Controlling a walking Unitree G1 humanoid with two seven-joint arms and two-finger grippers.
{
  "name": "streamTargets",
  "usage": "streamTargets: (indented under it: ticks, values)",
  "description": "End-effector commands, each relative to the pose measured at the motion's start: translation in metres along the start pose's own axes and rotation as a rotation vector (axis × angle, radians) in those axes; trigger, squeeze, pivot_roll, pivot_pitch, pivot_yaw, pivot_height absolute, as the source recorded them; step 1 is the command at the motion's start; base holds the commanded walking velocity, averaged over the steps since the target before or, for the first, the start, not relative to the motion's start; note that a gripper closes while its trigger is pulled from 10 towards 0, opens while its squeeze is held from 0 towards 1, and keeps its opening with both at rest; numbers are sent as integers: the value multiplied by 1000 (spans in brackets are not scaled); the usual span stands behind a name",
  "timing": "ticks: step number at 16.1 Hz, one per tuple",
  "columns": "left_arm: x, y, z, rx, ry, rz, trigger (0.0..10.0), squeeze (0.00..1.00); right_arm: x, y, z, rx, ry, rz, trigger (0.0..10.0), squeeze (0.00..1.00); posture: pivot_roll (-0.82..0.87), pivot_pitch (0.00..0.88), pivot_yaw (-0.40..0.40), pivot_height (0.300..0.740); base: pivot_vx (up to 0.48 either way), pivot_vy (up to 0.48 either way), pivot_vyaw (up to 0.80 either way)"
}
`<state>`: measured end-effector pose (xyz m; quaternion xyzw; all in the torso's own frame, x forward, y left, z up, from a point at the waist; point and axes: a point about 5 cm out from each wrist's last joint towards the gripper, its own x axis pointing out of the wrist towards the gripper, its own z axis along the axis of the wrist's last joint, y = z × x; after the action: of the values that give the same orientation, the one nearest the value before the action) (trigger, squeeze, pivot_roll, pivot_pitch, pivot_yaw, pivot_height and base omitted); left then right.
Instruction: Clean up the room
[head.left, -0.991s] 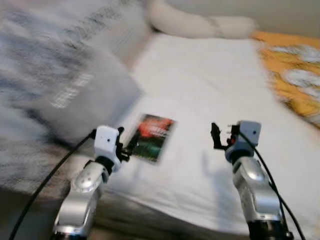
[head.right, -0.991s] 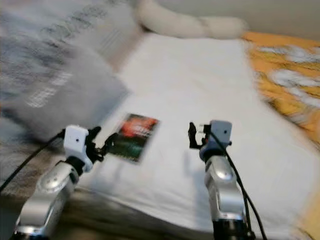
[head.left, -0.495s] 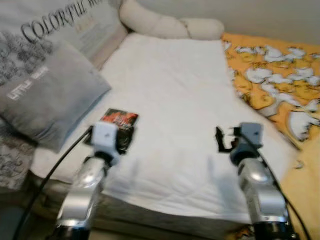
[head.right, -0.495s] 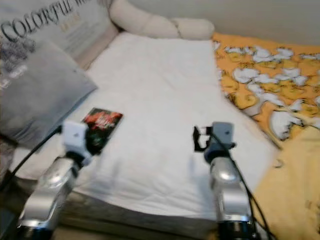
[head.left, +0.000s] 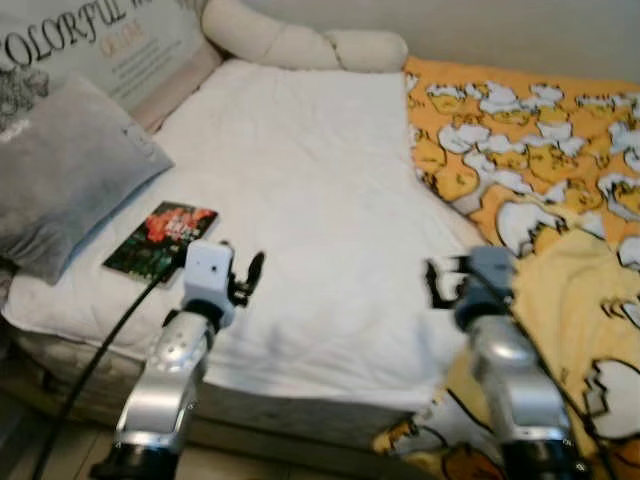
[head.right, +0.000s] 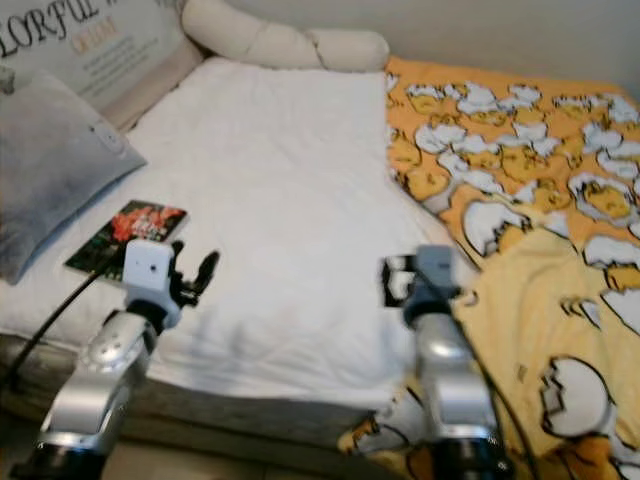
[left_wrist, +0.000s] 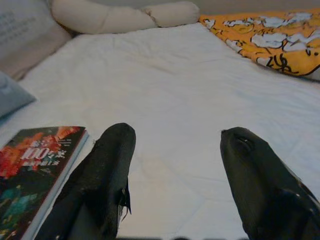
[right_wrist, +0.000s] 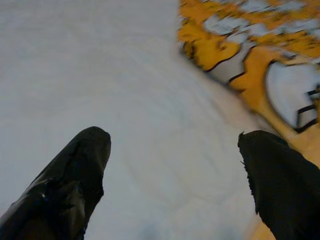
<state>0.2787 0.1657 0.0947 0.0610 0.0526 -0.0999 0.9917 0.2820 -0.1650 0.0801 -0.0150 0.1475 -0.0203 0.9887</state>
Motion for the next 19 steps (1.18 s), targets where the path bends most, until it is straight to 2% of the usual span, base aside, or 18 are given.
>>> streamTargets:
  ticks: [1,4,5,7,8,10,11,13,15,16,17,18,19]
  values:
    - [2,-4,0,15,0,-16,10000,0,1,-8,-7,-28,53,-42,10000,1000,-12,0,16,740,0,0,0]
    - [-1,-13,2,57,-6,-151,10000,0,4,-15,-17,-49,159,-114,10000,1000,-4,0,13,740,0,0,0]
    - [-2,-15,2,90,4,-227,10000,0,7,-19,-20,-67,202,-142,10000,1000,2,0,9,740,0,0,0]
    - [-4,-18,2,124,18,-317,10000,0,12,-20,-27,-75,278,-160,10000,1000,5,0,8,740,0,0,0]
    - [-5,-19,2,128,20,-336,10000,0,14,-21,-29,-77,295,-162,10000,1000,11,0,6,740,0,0,0]
    - [-9,-24,2,130,44,-445,10000,0,22,-19,-37,-67,360,-148,10000,1000,17,0,7,740,0,0,0]
    - [-12,-27,2,136,61,-522,10000,0,29,-19,-43,-32,413,-151,10000,0,22,0,6,740,0,0,0]
    - [-16,-28,1,165,93,-609,10000,0,38,-15,-49,1,468,-117,10000,0,42,0,2,740,0,0,0]
    - [-19,-25,2,191,114,-654,10000,0,41,-18,-61,-54,537,-148,10000,0,62,0,-7,740,0,0,0]
    - [-19,-24,2,191,116,-660,10000,0,39,-21,-67,-69,568,-174,6196,0,62,0,-7,740,0,0,0]
    - [-20,-23,3,190,119,-664,10000,0,37,-24,-73,-77,588,-201,4039,0,75,0,-11,740,0,0,0]
    - [-21,-23,4,189,120,-667,10000,0,36,-25,-75,-73,598,-209,3647,0,75,0,-11,740,0,0,0]
    - [-23,-23,4,188,124,-671,10000,0,35,-26,-80,-43,612,-227,2784,0,81,0,-11,740,0,0,0]
